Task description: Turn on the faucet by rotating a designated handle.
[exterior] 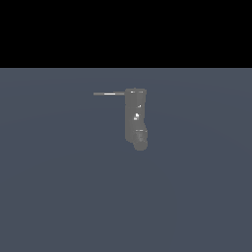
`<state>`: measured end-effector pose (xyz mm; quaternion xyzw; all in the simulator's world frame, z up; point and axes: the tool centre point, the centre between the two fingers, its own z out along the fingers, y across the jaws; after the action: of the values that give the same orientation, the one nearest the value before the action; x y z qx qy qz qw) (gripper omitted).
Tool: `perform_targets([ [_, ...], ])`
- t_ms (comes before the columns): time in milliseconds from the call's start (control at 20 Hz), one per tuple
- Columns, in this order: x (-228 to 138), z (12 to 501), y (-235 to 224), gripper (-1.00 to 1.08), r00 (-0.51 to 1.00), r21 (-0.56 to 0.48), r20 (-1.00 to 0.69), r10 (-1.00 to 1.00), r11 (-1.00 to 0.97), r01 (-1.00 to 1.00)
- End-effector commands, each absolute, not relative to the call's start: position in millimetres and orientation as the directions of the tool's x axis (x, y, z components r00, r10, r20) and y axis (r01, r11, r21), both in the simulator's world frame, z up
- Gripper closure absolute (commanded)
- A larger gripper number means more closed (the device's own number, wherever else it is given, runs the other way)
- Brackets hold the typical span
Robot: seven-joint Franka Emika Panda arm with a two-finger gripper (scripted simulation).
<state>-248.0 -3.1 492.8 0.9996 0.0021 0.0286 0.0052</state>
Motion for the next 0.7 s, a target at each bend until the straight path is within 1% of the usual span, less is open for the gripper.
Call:
perform_targets([
  [0,-248.0,492.8,-3.1,1.08,0.998,0.011,0.057,0.004,-1.0,0.004],
  [350,-244.8,487.9,2.5,1.08,0.998,0.01,0.056,-0.021,-1.0,-0.021],
  [650,-236.1,475.9,15.9,1.08,0.995,0.007,0.055,-0.083,-0.997,-0.083],
])
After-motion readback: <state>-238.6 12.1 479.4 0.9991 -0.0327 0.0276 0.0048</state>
